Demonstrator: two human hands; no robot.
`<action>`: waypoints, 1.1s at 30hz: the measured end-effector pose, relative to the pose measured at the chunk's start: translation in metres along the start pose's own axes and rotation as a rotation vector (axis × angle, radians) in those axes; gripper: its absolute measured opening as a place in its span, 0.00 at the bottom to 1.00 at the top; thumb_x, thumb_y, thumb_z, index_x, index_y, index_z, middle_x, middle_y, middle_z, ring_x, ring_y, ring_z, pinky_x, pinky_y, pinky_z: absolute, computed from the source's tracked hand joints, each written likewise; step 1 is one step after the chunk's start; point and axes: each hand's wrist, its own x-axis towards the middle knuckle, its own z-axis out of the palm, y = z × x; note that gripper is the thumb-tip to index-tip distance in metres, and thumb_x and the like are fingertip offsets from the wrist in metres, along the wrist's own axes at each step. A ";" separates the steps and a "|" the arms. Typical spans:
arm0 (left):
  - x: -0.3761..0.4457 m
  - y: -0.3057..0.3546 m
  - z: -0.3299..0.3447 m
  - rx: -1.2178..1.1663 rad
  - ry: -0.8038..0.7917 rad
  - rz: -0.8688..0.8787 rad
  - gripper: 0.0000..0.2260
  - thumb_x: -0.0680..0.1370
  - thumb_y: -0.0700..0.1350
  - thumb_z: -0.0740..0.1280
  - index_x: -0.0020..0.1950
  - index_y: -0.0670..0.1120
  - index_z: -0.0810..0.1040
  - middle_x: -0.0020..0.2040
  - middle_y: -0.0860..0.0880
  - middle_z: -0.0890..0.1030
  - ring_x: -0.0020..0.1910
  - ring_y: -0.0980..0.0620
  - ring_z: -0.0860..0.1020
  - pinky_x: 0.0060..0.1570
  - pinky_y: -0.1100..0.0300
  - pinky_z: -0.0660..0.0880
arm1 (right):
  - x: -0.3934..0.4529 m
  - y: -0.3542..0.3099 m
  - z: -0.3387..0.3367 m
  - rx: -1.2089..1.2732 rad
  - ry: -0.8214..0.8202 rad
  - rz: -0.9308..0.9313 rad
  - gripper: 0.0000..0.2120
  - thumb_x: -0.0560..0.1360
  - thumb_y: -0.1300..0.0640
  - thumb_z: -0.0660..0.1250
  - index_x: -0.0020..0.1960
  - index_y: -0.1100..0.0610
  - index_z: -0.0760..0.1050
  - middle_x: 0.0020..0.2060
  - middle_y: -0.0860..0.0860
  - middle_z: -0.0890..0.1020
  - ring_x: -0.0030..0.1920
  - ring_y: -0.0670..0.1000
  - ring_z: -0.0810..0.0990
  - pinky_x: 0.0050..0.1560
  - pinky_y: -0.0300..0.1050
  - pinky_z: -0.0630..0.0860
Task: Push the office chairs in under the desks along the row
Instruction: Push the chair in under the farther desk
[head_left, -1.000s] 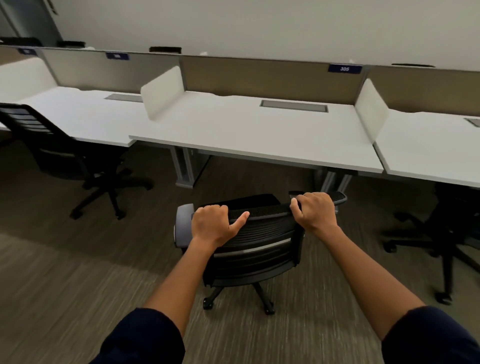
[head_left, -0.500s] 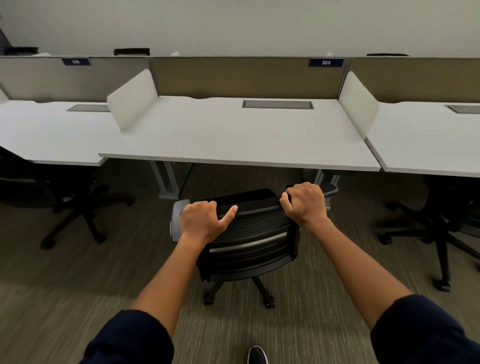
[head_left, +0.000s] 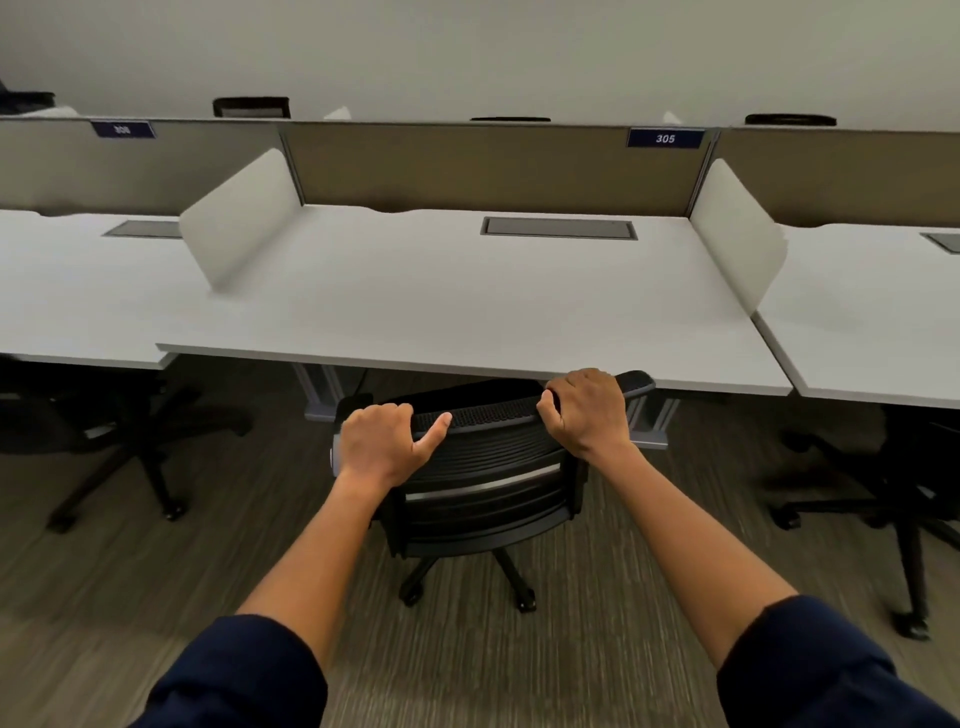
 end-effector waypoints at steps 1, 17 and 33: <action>0.013 -0.004 0.003 0.002 -0.011 -0.003 0.33 0.76 0.72 0.45 0.28 0.48 0.68 0.23 0.52 0.71 0.23 0.52 0.71 0.27 0.55 0.75 | 0.012 0.000 0.003 0.003 0.000 0.003 0.32 0.76 0.43 0.43 0.49 0.57 0.83 0.43 0.55 0.85 0.47 0.56 0.79 0.53 0.50 0.71; 0.113 -0.053 0.032 0.023 -0.111 0.018 0.35 0.76 0.72 0.43 0.29 0.48 0.73 0.25 0.52 0.74 0.25 0.51 0.73 0.27 0.59 0.72 | 0.099 -0.013 0.026 0.069 -0.051 0.045 0.30 0.76 0.41 0.49 0.67 0.55 0.77 0.63 0.56 0.81 0.65 0.57 0.76 0.64 0.55 0.70; 0.130 -0.062 0.015 -0.119 -0.005 0.057 0.30 0.80 0.66 0.55 0.65 0.43 0.79 0.62 0.42 0.82 0.65 0.43 0.76 0.71 0.41 0.65 | 0.101 -0.023 0.007 0.156 -0.042 0.087 0.22 0.82 0.46 0.58 0.69 0.56 0.75 0.67 0.55 0.78 0.67 0.58 0.74 0.68 0.56 0.68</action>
